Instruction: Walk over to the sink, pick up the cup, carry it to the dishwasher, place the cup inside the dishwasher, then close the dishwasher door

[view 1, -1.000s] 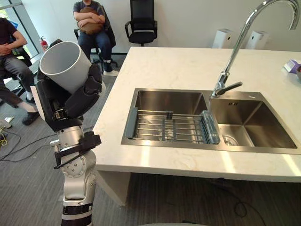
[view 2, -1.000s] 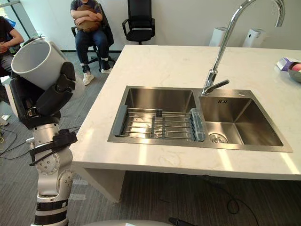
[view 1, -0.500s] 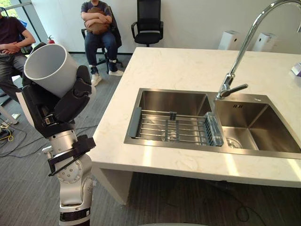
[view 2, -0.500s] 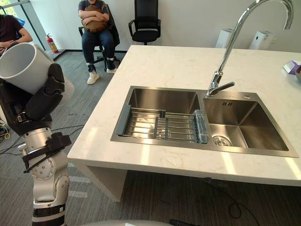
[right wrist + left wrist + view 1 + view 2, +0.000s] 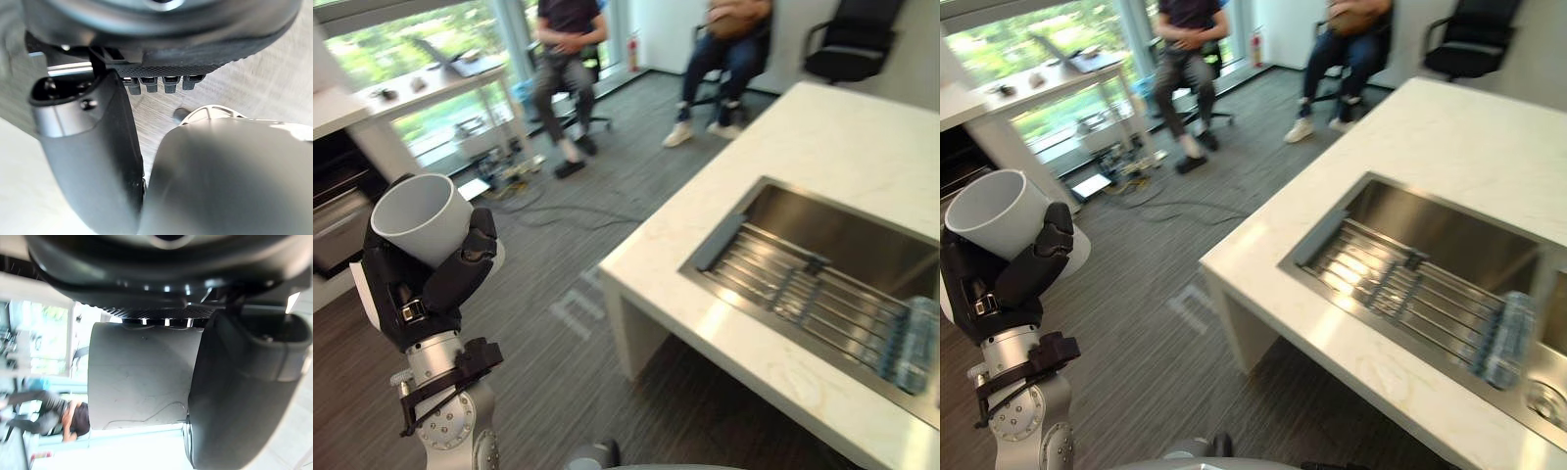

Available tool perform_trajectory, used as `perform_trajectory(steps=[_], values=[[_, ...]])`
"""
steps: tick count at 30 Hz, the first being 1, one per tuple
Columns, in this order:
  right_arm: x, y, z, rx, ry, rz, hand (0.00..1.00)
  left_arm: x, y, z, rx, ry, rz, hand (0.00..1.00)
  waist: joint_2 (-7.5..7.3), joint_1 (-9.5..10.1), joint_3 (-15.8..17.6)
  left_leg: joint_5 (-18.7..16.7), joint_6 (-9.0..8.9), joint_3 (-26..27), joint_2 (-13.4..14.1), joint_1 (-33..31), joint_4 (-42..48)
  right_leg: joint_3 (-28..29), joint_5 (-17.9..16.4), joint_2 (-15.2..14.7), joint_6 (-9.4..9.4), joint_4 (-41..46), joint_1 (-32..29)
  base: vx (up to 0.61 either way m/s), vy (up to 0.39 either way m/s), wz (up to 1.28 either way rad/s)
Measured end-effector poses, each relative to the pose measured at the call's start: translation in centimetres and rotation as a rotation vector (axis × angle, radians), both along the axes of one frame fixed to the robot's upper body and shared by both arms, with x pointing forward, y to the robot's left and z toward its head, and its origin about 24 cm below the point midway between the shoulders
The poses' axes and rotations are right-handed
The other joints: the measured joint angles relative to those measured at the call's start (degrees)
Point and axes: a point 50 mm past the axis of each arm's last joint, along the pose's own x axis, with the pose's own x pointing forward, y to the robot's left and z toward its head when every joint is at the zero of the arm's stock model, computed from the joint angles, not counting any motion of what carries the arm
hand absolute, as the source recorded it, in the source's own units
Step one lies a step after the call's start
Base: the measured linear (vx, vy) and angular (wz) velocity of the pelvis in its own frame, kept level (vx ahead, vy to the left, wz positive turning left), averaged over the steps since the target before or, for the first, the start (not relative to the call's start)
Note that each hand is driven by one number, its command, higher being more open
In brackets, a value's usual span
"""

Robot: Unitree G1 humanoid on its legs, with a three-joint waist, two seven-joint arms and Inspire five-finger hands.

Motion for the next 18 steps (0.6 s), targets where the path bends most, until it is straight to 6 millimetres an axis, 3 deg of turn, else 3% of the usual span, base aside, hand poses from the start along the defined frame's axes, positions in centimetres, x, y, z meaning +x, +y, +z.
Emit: perform_trajectory(steps=[1, 2, 3, 4, 5, 6, 7, 10, 12, 13, 14, 15, 17, 18], values=[[0.3, -0.7, 0.3, -0.025, -0.017, -0.003, 1.0, 0.3, -1.0, 0.2, -0.004, -0.017, -0.056, 0.0, 2.39, -0.97, -1.18, 4.97, 0.63, 2.87, 3.4, 0.22, 1.15, -4.12, -1.7, -0.96, -0.68, 6.02, -0.8, -0.01, 0.14, 2.22], [0.3, -1.1, 0.5, -0.036, -0.028, -0.025, 1.0, 1.1, -2.2, 0.5, 0.0, -0.04, -0.134, 0.0, 2.56, -2.52, -0.63, 5.36, 1.51, 4.04, 1.44, -0.92, -0.71, -5.3, -4.55, -4.97, -0.64, 12.45, -2.57, -0.04, 0.16, 2.36], [0.6, -1.2, 0.5, -0.039, -0.038, -0.033, 1.0, 1.3, -2.6, 0.5, -0.004, -0.045, -0.156, 0.0, 2.57, -3.4, -0.65, 5.41, 1.61, 3.3, -0.62, -0.79, -5.0, -5.1, -5.21, -4.52, 0.04, 11.5, -3.22, -0.14, 0.193, 2.36], [1.3, -0.7, 0.5, -0.027, -0.056, -0.037, 1.0, 1.7, -3.0, 0.9, 0.002, -0.069, -0.181, 0.0, 1.91, -4.47, -0.77, 5.67, 0.57, 1.68, -6.0, 1.45, -17.55, -5.13, -3.09, -2.34, -0.39, 4.55, -4.19, -0.16, 0.163, 2.26], [1.8, -0.8, 0.6, -0.027, -0.07, -0.063, 1.0, 2.3, -3.6, 0.9, -0.003, -0.081, -0.218, 0.0, 3.36, -5.32, -0.71, 2.42, -4.06, 5.27, -5.07, 2.96, -19.99, -9.59, -2.41, -2.14, 2.96, 6.49, -3.29, -0.14, 0.162, 2.07], [2.2, -0.8, 0.7, -0.026, -0.074, -0.07, 1.0, 2.5, -3.8, 0.7, -0.007, -0.075, -0.233, 0.0, 3.82, -5.16, -0.21, 4.84, -7.1, 5.36, -6.17, 4.49, -23.27, -11.03, -3.1, -3.49, 2.33, 9.08, -3.01, -0.08, 0.167, 1.57], [2.5, -0.9, 0.8, -0.037, -0.071, -0.067, 1.0, 2.6, -4.2, 0.0, -0.018, -0.038, -0.254, 0.0, 3.3, -4.82, 0.65, 7.66, -6.33, 3.68, -9.21, 6.99, -28.61, -12.91, -3.73, -6.3, 1.7, 13.39, -2.11, -0.07, 0.139, 0.99], [2.2, -0.6, 0.7, -0.025, -0.078, -0.082, 1.0, 2.3, -4.8, -0.7, -0.013, -0.001, -0.287, 0.0, 2.25, -3.7, 0.44, 8.66, -5.56, -2.1, -12.08, 7.79, -31.35, -15.55, -4.09, -8.94, 1.09, 16.84, 0.67, -0.04, 0.038, 1.16], [2.2, -0.8, 0.8, -0.025, -0.09, -0.118, 1.0, 2.4, -4.9, -0.6, 0.009, -0.004, -0.306, 0.0, 2.03, -3.48, 0.39, 9.68, -3.54, -7.2, -14.57, 7.21, -32.73, -13.3, -3.99, -11.39, 0.91, 20.91, 0.63, 0.06, 0.025, 1.36], [2.2, -1.3, 1.0, -0.026, -0.112, -0.171, 1.0, 2.7, -5.3, -0.6, 0.016, -0.001, -0.331, 0.0, 2.04, -3.62, 0.38, 9.9, -2.52, -11.06, -15.86, 7.39, -32.97, -6.5, -3.07, -13.42, -1.64, 26.0, -0.71, 0.08, 0.043, 1.58], [2.3, -1.4, 1.1, -0.019, -0.14, -0.221, 1.0, 3.1, -6.0, -0.8, 0.018, 0.001, -0.369, 0.0, 2.09, -3.9, 0.43, 10.07, -2.0, -15.08, -16.14, 7.46, -32.52, 5.18, -5.82, -12.38, -2.35, 29.22, -4.15, 0.07, 0.024, 1.78], [2.3, -1.3, 1.1, -0.008, -0.149, -0.244, 1.0, 3.4, -6.4, -1.0, 0.023, 0.006, -0.39, 0.0, 2.11, -4.36, 0.43, 10.25, -1.72, -17.82, -16.2, 7.22, -32.12, 10.98, -7.84, -10.05, -1.82, 28.81, -4.98, 0.04, -0.01, 1.97], [1.6, -0.2, 0.7, 0.035, -0.144, -0.309, 1.0, 4.5, -7.8, -1.9, 0.028, 0.046, -0.477, 0.0, 1.71, -5.66, 0.37, 10.47, -1.47, -26.5, -17.31, 6.51, -30.27, 26.99, -11.18, -2.62, -0.12, 25.73, -6.45, 0.08, -0.053, 2.24], [1.4, 0.5, 0.5, 0.061, -0.143, -0.33, 1.0, 4.5, -8.1, -2.6, 0.012, 0.076, -0.496, 0.0, 1.57, -5.18, 0.32, 10.32, -1.71, -28.89, -18.08, 6.64, -30.09, 32.08, -11.65, -0.47, 0.86, 22.54, -7.23, 0.11, -0.038, 1.59]])
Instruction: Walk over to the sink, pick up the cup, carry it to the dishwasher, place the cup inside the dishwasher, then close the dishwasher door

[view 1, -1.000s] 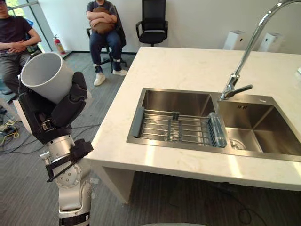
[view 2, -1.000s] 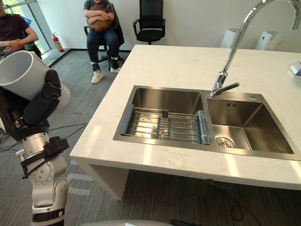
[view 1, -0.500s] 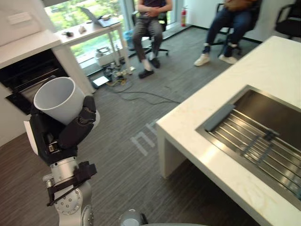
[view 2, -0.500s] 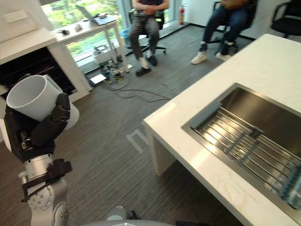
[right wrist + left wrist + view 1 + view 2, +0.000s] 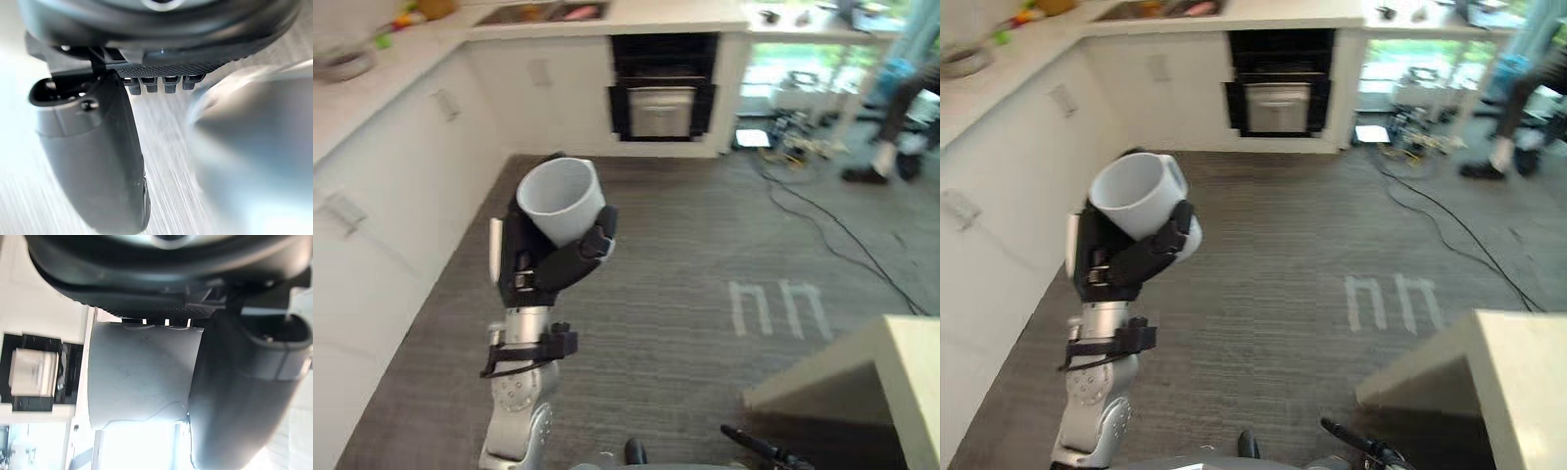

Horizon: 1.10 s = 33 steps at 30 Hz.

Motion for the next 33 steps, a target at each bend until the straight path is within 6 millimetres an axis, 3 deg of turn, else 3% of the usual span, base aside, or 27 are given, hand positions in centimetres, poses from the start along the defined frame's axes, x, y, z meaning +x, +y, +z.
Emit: perform_trajectory(steps=[2, 4, 5, 6, 7, 8, 9, 10, 11, 12, 13, 14, 16, 20, 21, 26, 30, 33], values=[[0.7, 0.4, 0.0, -0.005, -0.016, 0.003, 1.0, -0.3, 0.0, -0.6, -0.002, 0.028, 0.005, 0.0, -0.1, 0.46, 0.03, -0.41, -0.12, -0.59, -0.88, 0.0, -1.14, 3.52, -0.25, 1.6, 0.62, -6.3, -1.93, 0.07, -0.021, 0.6], [1.7, 0.6, 0.1, 0.007, -0.031, 0.015, 1.0, -0.4, -0.1, -0.8, -0.005, 0.044, 0.01, 0.0, 0.32, -0.15, 0.35, -0.56, -0.12, 1.01, 0.3, 0.2, -2.15, 6.51, 1.27, 4.45, 1.62, -11.43, -4.28, 0.09, -0.077, 0.07], [2.1, 0.7, 0.2, 0.017, -0.032, 0.02, 1.0, -0.3, -0.4, -1.1, -0.004, 0.06, -0.001, 0.0, 1.18, -0.15, 0.63, -0.82, -0.91, 1.58, 2.86, 0.94, -2.28, 8.78, 1.61, 8.33, 1.94, -12.1, -6.14, 0.1, -0.097, -0.16], [2.2, 0.7, 0.2, 0.021, -0.031, 0.02, 1.0, -0.3, -0.5, -1.2, -0.002, 0.063, -0.003, 0.0, 1.25, -0.21, 0.66, -0.96, -1.16, 1.69, 3.47, 1.08, -2.22, 9.24, 1.61, 9.22, 1.94, -12.02, -6.59, 0.13, -0.137, -0.36], [2.4, 1.1, 0.2, 0.046, -0.034, 0.006, 1.0, -0.1, -0.6, -1.4, 0.013, 0.073, -0.016, 0.0, 1.27, -0.61, 0.95, -1.5, -2.39, 1.97, 5.87, 1.76, -1.92, 12.05, 1.66, 12.62, 2.02, -10.57, -9.61, 0.14, -0.151, -0.17], [2.5, 1.2, 0.2, 0.062, -0.039, -0.009, 1.0, 0.1, -0.7, -1.5, 0.04, 0.076, -0.031, 0.0, 0.82, -1.55, 1.51, -2.31, -3.96, 1.79, 7.72, 2.51, -1.06, 14.57, 2.5, 14.92, 2.15, -9.1, -12.41, 0.15, -0.152, -0.11], [2.6, 1.2, 0.2, 0.062, -0.042, -0.007, 1.0, 0.1, -0.8, -1.6, 0.059, 0.076, -0.042, 0.0, 0.36, -2.0, 1.86, -2.64, -4.65, 1.66, 8.28, 2.98, -0.16, 15.45, 3.52, 15.42, 2.21, -9.27, -13.21, 0.2, -0.165, 0.13], [2.3, 1.3, 0.2, 0.061, -0.035, 0.001, 1.0, 0.2, -1.0, -1.8, 0.095, 0.082, -0.065, 0.0, -0.98, -2.63, 2.17, -4.43, -5.91, 1.23, 8.61, 3.94, 2.08, 16.86, 6.73, 15.2, 1.89, -12.03, -13.22, 0.27, -0.195, 0.3], [1.5, 1.8, 0.0, 0.07, -0.014, 0.014, 1.0, 0.2, -1.1, -1.9, 0.113, 0.08, -0.087, 0.0, -3.31, -3.08, 1.95, -7.13, -7.0, 0.24, 7.86, 4.56, 5.03, 17.81, 11.23, 13.36, 0.88, -16.24, -12.09, 0.28, -0.224, 0.37], [0.8, 2.0, -0.2, 0.079, 0.0, 0.007, 1.0, 0.2, -1.2, -1.8, 0.114, 0.077, -0.095, 0.0, -4.35, -3.05, 1.82, -8.87, -7.52, -0.2, 7.5, 4.84, 6.55, 16.32, 15.42, 12.11, 0.21, -15.65, -11.65, 0.36, -0.339, 0.44], [0.3, 2.0, -0.3, 0.088, -0.01, -0.036, 1.0, 0.1, -1.6, -1.8, 0.101, 0.079, -0.108, 0.0, -3.86, -3.1, 1.67, -12.38, -8.93, -0.82, 8.84, 4.91, 10.51, 14.37, 15.56, 12.73, -2.92, -12.86, -11.01, 0.34, -0.348, 0.38], [-0.1, 1.4, -0.1, 0.066, -0.02, -0.033, 1.0, 0.0, -2.3, -1.6, 0.082, 0.068, -0.136, 0.0, -2.52, -3.14, 1.12, -14.79, -9.87, -0.95, 10.99, 3.94, 12.96, 13.01, 13.81, 14.16, -4.17, -12.33, -10.95, 0.29, -0.291, 0.35], [-0.2, 0.9, 0.1, 0.044, -0.033, -0.026, 1.0, 0.0, -3.2, -1.2, 0.08, 0.043, -0.194, 0.0, -0.42, -3.14, -0.2, -15.13, -10.44, 0.07, 13.99, 3.47, 14.32, 10.94, 12.43, 15.76, -5.45, -13.34, -10.21, 0.27, -0.227, 0.43], [-0.3, 1.1, 0.1, 0.054, -0.065, -0.094, 1.0, -0.2, -4.8, 0.0, 0.055, -0.013, -0.279, 0.0, -0.12, -3.12, -1.05, -14.14, -12.04, 3.95, 17.98, 2.31, 21.19, 8.59, 12.33, 18.01, -7.69, -18.51, -4.59, 0.26, -0.218, 0.34], [-0.6, 2.9, -0.5, 0.085, -0.075, -0.22, 1.0, -0.2, -3.8, -0.3, 0.103, -0.013, -0.271, 0.0, -2.68, -3.0, -3.9, -12.38, -10.36, 5.92, 14.18, -0.05, 14.28, 10.38, 18.72, 14.6, -3.9, -22.42, -6.73, 0.13, -0.117, 0.02], [-0.6, 2.9, -0.4, 0.082, -0.083, -0.216, 1.0, -0.1, -3.6, -0.3, 0.099, -0.015, -0.261, 0.0, -2.58, -3.04, -3.89, -12.57, -10.27, 6.91, 14.23, 0.15, 14.4, 11.62, 18.71, 14.91, -3.88, -22.42, -7.49, 0.0, 0.002, -0.12], [-0.1, 3.1, 0.0, 0.058, -0.112, -0.177, 1.0, 0.4, -2.6, 0.2, 0.051, -0.022, -0.166, 0.0, -2.53, -4.84, -3.87, -12.59, -10.24, 8.1, 14.21, 0.28, 13.48, 12.44, 19.88, 15.12, -3.67, -24.6, -7.06, 0.0, 0.012, -0.14], [-0.3, 3.1, 0.0, 0.044, -0.103, -0.148, 1.0, 0.8, -1.3, 0.4, -0.01, -0.017, -0.045, 0.0, -2.48, -4.83, -3.91, -11.38, -10.05, 7.63, 13.47, 2.14, 10.67, 11.88, 21.78, 14.95, -3.37, -29.0, -4.2, 0.05, 0.045, 0.12]])
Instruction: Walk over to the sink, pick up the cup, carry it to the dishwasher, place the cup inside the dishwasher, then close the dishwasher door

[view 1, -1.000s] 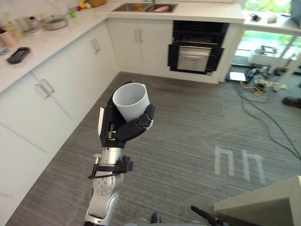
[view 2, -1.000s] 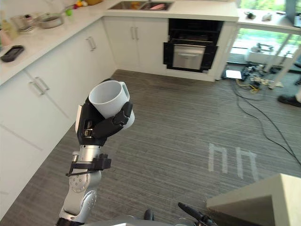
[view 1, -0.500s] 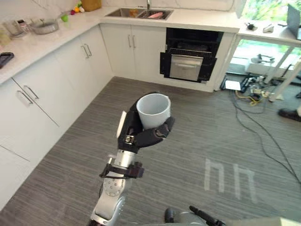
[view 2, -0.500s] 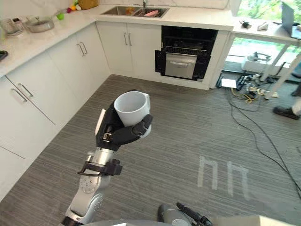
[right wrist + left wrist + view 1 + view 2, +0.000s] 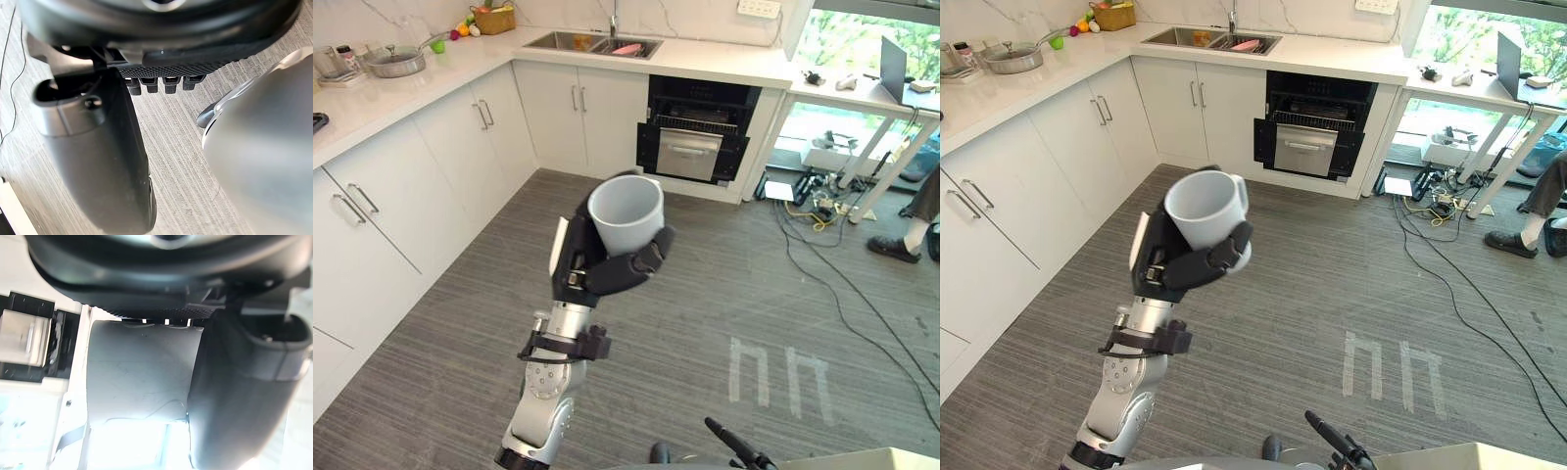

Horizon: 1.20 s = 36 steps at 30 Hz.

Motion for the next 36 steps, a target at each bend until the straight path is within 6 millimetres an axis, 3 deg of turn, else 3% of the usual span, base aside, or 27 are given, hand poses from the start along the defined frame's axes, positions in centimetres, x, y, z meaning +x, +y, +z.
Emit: perform_trajectory(steps=[1, 2, 5, 7, 12, 14, 15, 17, 18, 19, 20, 21, 23, 25, 27, 28, 30, 31, 33, 34, 35, 36], values=[[0.1, 0.0, 0.0, -0.002, -0.001, 0.008, 1.0, 0.1, 0.5, 0.0, -0.01, 0.003, 0.032, 0.0, 0.02, 0.02, -0.02, 0.31, -0.01, -0.14, -0.21, 0.57, -0.82, -0.24, 0.74, -0.03, 0.03, -1.57, 1.05, 0.08, 0.063, 0.25], [0.1, 0.0, 0.0, -0.007, 0.001, 0.042, 1.0, 0.2, 2.2, -0.2, -0.034, 0.013, 0.133, 0.0, 0.06, 0.19, -0.01, 1.18, 0.0, -0.61, -0.84, 2.04, -2.94, -0.86, 2.62, -0.19, -0.05, -5.81, 3.75, 0.06, 0.06, 0.18], [0.7, 0.0, 0.0, -0.003, -0.01, 0.117, 1.0, 0.1, 5.7, -0.8, -0.121, 0.052, 0.328, 0.0, 0.33, 0.36, 0.11, 2.96, 0.03, -2.24, -1.43, 3.57, -6.55, -2.46, 2.43, -0.48, 0.23, -5.5, 4.58, 0.06, 0.06, 0.32], [0.6, -0.1, 0.0, 0.007, -0.01, 0.139, 1.0, -0.2, 6.9, -1.3, -0.149, 0.081, 0.384, 0.0, 0.38, 1.36, 0.18, 3.1, 0.05, -3.35, -1.47, 3.87, -6.72, -3.43, 2.38, -0.55, 0.31, -5.5, 5.13, 0.05, 0.042, 0.31], [0.2, -0.4, -0.2, 0.039, 0.006, 0.154, 1.0, -1.2, 7.6, -2.3, -0.167, 0.123, 0.419, 0.0, 0.43, 3.48, 0.33, 2.55, 0.45, -5.72, -2.13, 2.24, -4.43, -4.18, 1.7, -1.58, 0.82, -5.5, 5.76, -0.02, 0.065, 0.27], [0.3, -0.5, -0.1, 0.046, -0.001, 0.159, 1.0, -1.6, 7.9, -2.4, -0.174, 0.128, 0.431, 0.0, 0.76, 3.48, 0.62, 0.43, 0.22, -5.76, -1.53, 0.82, -0.67, -4.02, 1.34, -1.25, 0.71, -5.5, 6.15, -0.09, 0.039, -0.07], [0.3, -0.9, 0.0, 0.042, -0.004, 0.165, 1.0, -2.0, 8.0, -2.3, -0.18, 0.121, 0.434, 0.0, 1.92, 3.51, 1.25, -2.72, -0.67, -5.33, 0.02, -0.05, 3.35, -3.69, 0.33, 0.12, 0.14, -5.42, 7.06, -0.07, 0.008, -0.22], [0.5, -1.0, 0.0, 0.048, -0.013, 0.168, 1.0, -2.8, 8.3, -1.9, -0.189, 0.104, 0.453, 0.0, 2.95, 3.47, 1.91, -5.1, -1.69, -4.81, 2.26, -0.41, 7.94, -2.95, -2.78, 2.0, -0.43, -1.58, 7.52, -0.01, -0.019, -0.17], [0.8, -1.4, 0.2, 0.039, -0.03, 0.165, 1.0, -2.9, 8.2, -1.4, -0.196, 0.076, 0.444, 0.0, 4.07, 3.18, 2.77, -7.06, -2.22, -4.83, 4.51, -3.68, 16.31, -3.29, -4.62, 3.26, -1.49, 0.52, 7.22, 0.01, 0.002, 0.12], [0.9, -1.4, 0.1, 0.038, -0.027, 0.164, 1.0, -2.8, 8.1, -1.3, -0.192, 0.071, 0.435, 0.0, 4.07, 3.09, 2.95, -6.62, -2.46, -4.53, 5.32, -6.07, 21.13, -3.96, -5.14, 3.24, -1.77, 1.1, 7.18, -0.03, 0.032, 0.34], [0.7, -1.6, 0.0, 0.039, -0.013, 0.158, 1.0, -2.8, 8.0, -1.3, -0.186, 0.071, 0.422, 0.0, 3.63, 3.17, 3.22, -2.98, -2.21, -3.58, 5.64, -10.14, 28.19, -4.75, -5.77, 1.97, -1.96, 1.85, 7.12, -0.03, 0.049, 0.4], [0.6, -1.9, 0.1, 0.035, -0.015, 0.139, 1.0, -2.8, 8.0, -1.3, -0.193, 0.068, 0.419, 0.0, 2.95, 3.24, 4.28, -1.97, -1.37, -1.95, 5.5, -11.85, 31.18, -5.42, -6.61, -0.02, -1.67, 2.82, 7.53, -0.02, 0.044, 0.41], [0.6, -2.7, 0.2, 0.021, -0.018, 0.122, 1.0, -2.8, 7.9, -1.3, -0.191, 0.064, 0.401, 0.0, 3.75, 3.19, 5.93, -3.85, -1.68, 0.68, 5.06, -13.37, 28.76, -6.79, -7.77, -2.23, -1.57, 4.41, 7.96, 0.04, 0.071, 0.48], [0.1, -3.1, 0.2, 0.02, 0.004, 0.143, 1.0, -2.8, 7.7, -1.3, -0.191, 0.06, 0.39, 0.0, 3.98, 3.12, 6.14, -3.35, -1.87, 0.93, 2.31, -14.27, 19.41, -7.98, -8.95, -4.98, -0.35, 4.83, 8.9, 0.1, 0.123, 0.46], [-0.2, -3.2, 0.2, 0.027, 0.016, 0.158, 1.0, -2.9, 7.6, -1.5, -0.21, 0.066, 0.399, 0.0, 3.95, 3.11, 6.26, 0.87, -2.73, -0.64, -0.35, -14.71, 8.06, -8.6, -10.34, -7.26, 1.45, 5.44, 9.87, 0.13, 0.129, 0.22], [-0.4, -3.5, 0.2, 0.026, 0.026, 0.156, 1.0, -3.1, 7.5, -1.6, -0.228, 0.07, 0.406, 0.0, 4.44, 3.19, 6.33, 4.75, -4.31, -2.9, -0.39, -14.88, 0.64, -8.77, -11.45, -7.58, 2.53, 5.95, 10.71, 0.19, 0.181, 0.07], [-0.9, -3.6, 0.1, 0.024, 0.047, 0.151, 1.0, -3.5, 7.6, -1.8, -0.238, 0.078, 0.415, 0.0, 4.88, 3.3, 6.31, 6.95, -5.18, -5.77, 1.11, -16.43, -1.33, -8.75, -14.94, -7.93, 4.16, 9.73, 11.05, 0.31, 0.297, -0.03], [-1.1, -3.7, 0.1, 0.019, 0.054, 0.155, 1.0, -3.7, 7.7, -2.1, -0.253, 0.09, 0.419, 0.0, 4.81, 3.35, 6.36, 7.32, -4.3, -5.83, 1.83, -17.69, 1.39, -8.09, -18.26, -9.06, 5.51, 13.86, 10.89, 0.34, 0.314, -0.09], [-1.2, -4.0, 0.1, 0.004, 0.066, 0.171, 1.0, -3.8, 8.0, -2.4, -0.275, 0.101, 0.421, 0.0, 3.68, 3.58, 5.91, 9.22, -0.25, -4.65, 0.48, -19.99, 10.25, -6.16, -22.96, -12.82, 7.73, 20.14, 9.88, 0.39, 0.362, -0.29], [-1.5, -4.3, 0.2, -0.012, 0.08, 0.183, 1.0, -3.8, 8.0, -2.4, -0.285, 0.098, 0.403, 0.0, 3.4, 3.72, 5.2, 8.24, 2.87, -3.93, -0.76, -21.29, 16.29, -5.58, -25.11, -15.02, 9.75, 21.76, 10.57, 0.41, 0.382, -0.28], [-1.9, -4.2, 0.1, -0.015, 0.095, 0.182, 1.0, -3.8, 8.0, -2.4, -0.287, 0.1, 0.39, 0.0, 3.28, 3.79, 4.35, 6.04, 4.17, -3.24, -1.81, -21.62, 18.62, -5.66, -25.87, -16.48, 10.37, 21.61, 11.66, 0.49, 0.379, -0.06], [-2.9, -4.2, 0.0, -0.019, 0.123, 0.163, 1.0, -3.7, 7.6, -2.5, -0.286, 0.109, 0.365, 0.0, 1.29, 3.6, 2.46, 2.77, 5.63, -1.89, -4.65, -21.52, 19.83, -5.54, -26.24, -19.43, 9.51, 25.16, 11.77, 0.59, 0.334, 0.27]])
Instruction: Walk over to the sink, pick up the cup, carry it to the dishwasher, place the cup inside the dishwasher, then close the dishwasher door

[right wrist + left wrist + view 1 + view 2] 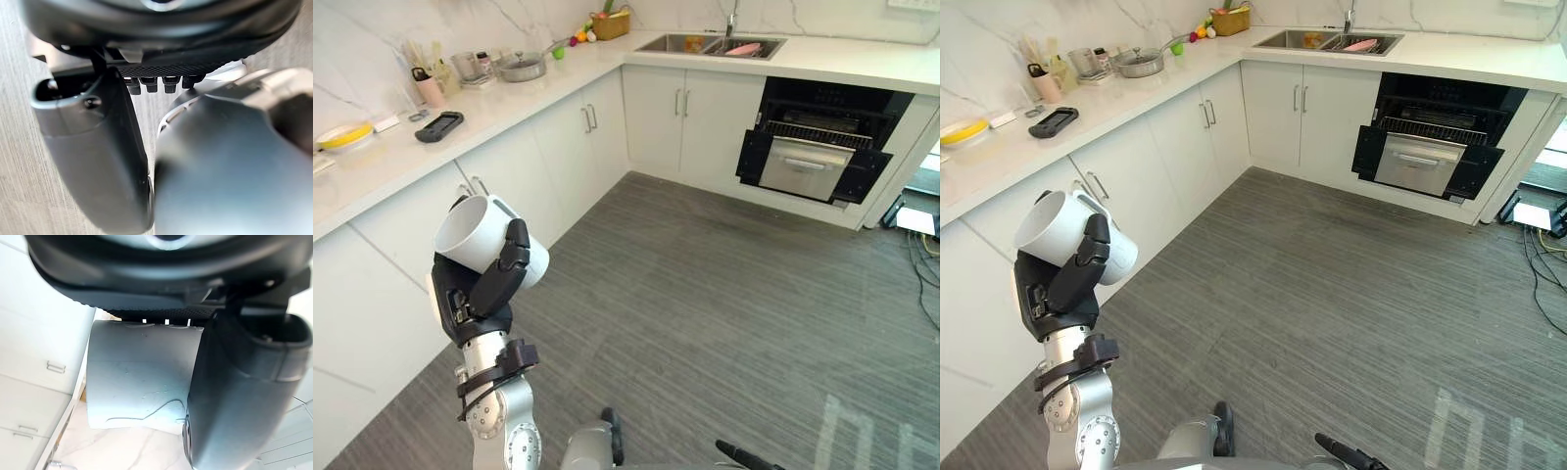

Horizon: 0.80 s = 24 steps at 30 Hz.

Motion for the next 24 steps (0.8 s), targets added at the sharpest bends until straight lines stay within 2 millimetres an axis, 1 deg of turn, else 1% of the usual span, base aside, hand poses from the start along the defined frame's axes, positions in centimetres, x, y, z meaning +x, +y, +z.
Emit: perform_trajectory(steps=[1, 2, 3, 4, 5, 6, 7, 8, 9, 10, 11, 12, 13, 14, 15, 16, 17, 18, 19, 20, 21, 22, 23, 24], values=[[0.0, 0.4, -0.1, 0.005, -0.013, -0.033, 1.0, 0.5, -0.5, 0.2, -0.004, -0.012, -0.034, 0.0, -1.41, -0.32, -0.39, -1.9, 1.39, 0.16, -2.78, 1.11, 0.2, 0.61, 2.6, -2.49, -0.82, 11.62, -2.93, 0.73, 0.37, 0.3], [0.1, 0.6, -0.1, 0.004, -0.019, -0.042, 1.0, 0.8, -1.0, 0.4, -0.003, -0.018, -0.069, 0.0, -2.67, -0.3, 0.03, -2.97, 2.14, 0.82, -4.64, 3.1, -0.6, 0.78, 6.3, -5.09, -3.35, 17.96, -5.36, 0.5, 0.225, 0.25], [0.3, 0.6, -0.1, 0.001, -0.028, -0.053, 1.0, 1.0, -1.3, 0.5, 0.007, -0.024, -0.096, 0.0, -3.42, -0.29, 0.5, -3.57, 2.56, 1.1, -5.94, 4.88, -1.59, 1.07, 9.54, -6.85, -5.61, 22.04, -6.8, 0.53, 0.257, 0.15], [0.5, 0.5, 0.0, 0.001, -0.04, -0.059, 1.0, 1.2, -2.1, 0.5, 0.024, -0.018, -0.15, 0.0, -3.66, -0.85, 0.71, -4.34, 3.3, 0.32, -7.58, 8.39, -4.17, 3.1, 17.49, -8.1, -7.8, 28.55, -9.4, 0.48, 0.208, 0.28], [0.5, 0.7, 0.0, 0.01, -0.047, -0.059, 1.0, 1.3, -2.9, 0.4, 0.039, -0.009, -0.198, 0.0, -3.27, -1.6, 0.62, -4.55, 3.53, -0.94, -7.95, 12.08, -7.44, 4.46, 16.45, -6.43, -6.98, 33.55, -12.05, 0.58, 0.241, 0.33], [0.7, 1.1, -0.1, 0.019, -0.059, -0.063, 1.0, 1.3, -3.2, 0.3, 0.045, -0.004, -0.217, 0.0, -3.12, -1.81, 0.54, -4.24, 3.22, -1.48, -7.92, 14.07, -9.45, 4.23, 14.93, -5.12, -6.91, 34.67, -13.23, 0.49, 0.159, 0.21], [1.2, 2.1, -0.2, 0.047, -0.091, -0.068, 1.0, 1.5, -4.0, 0.1, 0.062, 0.001, -0.25, 0.0, -3.05, -1.95, 0.4, -2.66, 3.11, -2.16, -7.7, 19.36, -15.28, 2.84, 10.76, -1.18, -6.12, 33.43, -16.27, 0.5, 0.112, 0.07], [1.4, 2.5, -0.2, 0.061, -0.103, -0.067, 1.0, 1.7, -4.4, 0.2, 0.064, -0.001, -0.265, 0.0, -3.03, -2.04, 0.4, -2.37, 2.96, -2.5, -7.56, 21.12, -17.35, 1.8, 9.25, 0.38, -5.76, 31.81, -17.47, 0.51, 0.084, 0.07], [2.0, 3.2, -0.2, 0.082, -0.13, -0.066, 1.0, 2.2, -5.1, 0.3, 0.074, -0.01, -0.293, 0.0, -2.88, -2.27, 0.46, -2.08, 2.74, -2.97, -7.33, 24.07, -20.52, -0.43, 6.6, 3.47, -5.91, 27.5, -20.23, 0.51, 0.026, 0.09], [2.3, 3.2, -0.1, 0.089, -0.146, -0.064, 1.0, 2.4, -5.3, 0.4, 0.076, -0.016, -0.3, 0.0, -2.75, -2.58, 0.55, -2.12, 2.63, -3.2, -7.17, 25.31, -21.84, -1.43, 5.78, 5.08, -6.19, 24.67, -21.75, 0.5, 0.001, 0.14], [2.9, 3.2, 0.0, 0.095, -0.169, -0.049, 1.0, 2.9, -5.7, 0.6, 0.077, -0.025, -0.317, 0.0, -2.3, -3.57, 0.89, -2.52, 1.94, -3.5, -6.47, 27.59, -23.83, -2.51, 5.48, 8.82, -6.45, 17.38, -24.65, 0.5, -0.005, 0.11], [3.2, 3.3, 0.1, 0.1, -0.183, -0.046, 1.0, 3.1, -5.9, 0.8, 0.078, -0.033, -0.325, 0.0, -1.84, -4.09, 1.22, -3.05, 1.04, -3.58, -5.7, 29.15, -24.87, -2.68, 6.62, 11.83, -6.06, 9.9, -26.42, 0.61, -0.039, 0.21], [3.5, 3.6, 0.2, 0.109, -0.19, -0.037, 1.0, 3.2, -6.2, 1.0, 0.086, -0.045, -0.343, 0.0, -2.08, -5.0, 1.76, -3.85, -0.31, -3.86, -4.9, 31.58, -25.7, -1.95, 13.2, 15.23, -5.18, -4.73, -27.72, 0.51, -0.055, 0.24], [3.6, 3.8, 0.2, 0.115, -0.192, -0.038, 1.0, 3.3, -6.4, 1.1, 0.093, -0.047, -0.354, 0.0, -2.5, -5.29, 2.0, -4.26, -0.93, -3.97, -4.89, 32.76, -25.98, -1.18, 16.56, 15.76, -4.92, -10.33, -27.69, 0.62, -0.104, 0.36], [3.8, 4.1, 0.2, 0.118, -0.194, -0.041, 1.0, 3.2, -6.8, 1.1, 0.109, -0.045, -0.381, 0.0, -3.29, -5.42, 2.42, -5.72, -2.27, -4.06, -5.2, 35.53, -26.41, 0.1, 21.31, 15.53, -4.68, -16.29, -27.82, 0.42, -0.1, 0.32], [3.6, 4.1, 0.2, 0.116, -0.184, -0.044, 1.0, 3.1, -6.9, 1.0, 0.125, -0.04, -0.391, 0.0, -3.84, -5.46, 2.32, -6.84, -2.57, -4.14, -5.6, 36.99, -26.35, 0.39, 22.2, 15.06, -4.9, -16.79, -27.85, 0.56, -0.14, 0.32], [3.6, 4.1, 0.3, 0.112, -0.181, -0.047, 1.0, 2.9, -7.2, 0.8, 0.145, -0.034, -0.403, 0.0, -4.24, -5.63, 2.07, -9.03, -3.18, -4.07, -5.36, 39.28, -25.82, -0.25, 27.13, 14.4, -8.09, -14.26, -27.96, 0.59, -0.155, 0.24], [3.8, 3.7, 0.4, 0.11, -0.181, -0.045, 1.0, 2.6, -7.6, 0.5, 0.138, -0.021, -0.415, 0.0, -3.12, -5.62, 1.61, -11.06, -4.42, -3.83, -3.75, 40.6, -23.9, -0.97, 30.47, 15.14, -12.17, -9.75, -28.43, 0.78, -0.274, 0.08], [4.2, 3.3, 0.7, 0.111, -0.184, -0.026, 1.0, 2.4, -7.8, 0.3, 0.12, -0.012, -0.417, 0.0, -1.46, -5.23, 1.58, -11.43, -4.91, -2.9, -1.15, 39.92, -18.95, -2.01, 26.18, 17.33, -14.74, -6.77, -28.26, 0.54, -0.214, -0.02], [4.3, 3.2, 0.7, 0.111, -0.184, -0.021, 1.0, 2.4, -7.8, 0.3, 0.119, -0.014, -0.417, 0.0, -1.34, -5.21, 1.56, -11.43, -4.91, -2.85, -0.69, 39.52, -17.34, -2.22, 25.32, 17.62, -14.9, -6.34, -28.21, 0.52, -0.259, -0.15], [4.5, 3.2, 0.8, 0.109, -0.18, -0.005, 1.0, 2.5, -7.8, 0.4, 0.111, -0.02, -0.41, 0.0, -1.11, -5.18, 1.65, -10.98, -5.22, -2.24, 1.48, 37.25, -9.86, -3.03, 22.11, 19.0, -15.61, -4.62, -27.56, 0.42, -0.207, -0.24], [4.5, 3.1, 0.9, 0.098, -0.173, -0.006, 1.0, 2.5, -7.9, 0.5, 0.098, -0.022, -0.406, 0.0, -0.41, -4.9, 2.08, -8.31, -6.71, -1.26, 4.5, 34.42, 0.63, -4.12, 19.01, 20.72, -15.9, -4.2, -25.15, 0.52, -0.25, -0.34], [4.6, 3.0, 1.0, 0.086, -0.171, -0.006, 1.0, 2.5, -7.9, 0.5, 0.091, -0.022, -0.401, 0.0, 0.11, -4.65, 2.34, -5.4, -7.0, -1.44, 6.15, 32.38, 6.81, -4.96, 17.35, 21.33, -15.7, -4.22, -23.62, 0.51, -0.189, -0.52], [4.5, 2.8, 1.3, 0.062, -0.174, -0.002, 1.0, 2.3, -7.9, 0.6, 0.074, -0.03, -0.399, 0.0, 0.66, -3.91, 2.39, 2.65, -7.05, -1.89, 9.17, 26.81, 19.89, -6.46, 15.3, 22.21, -16.12, -4.36, -20.89, 0.58, -0.196, -0.53]])
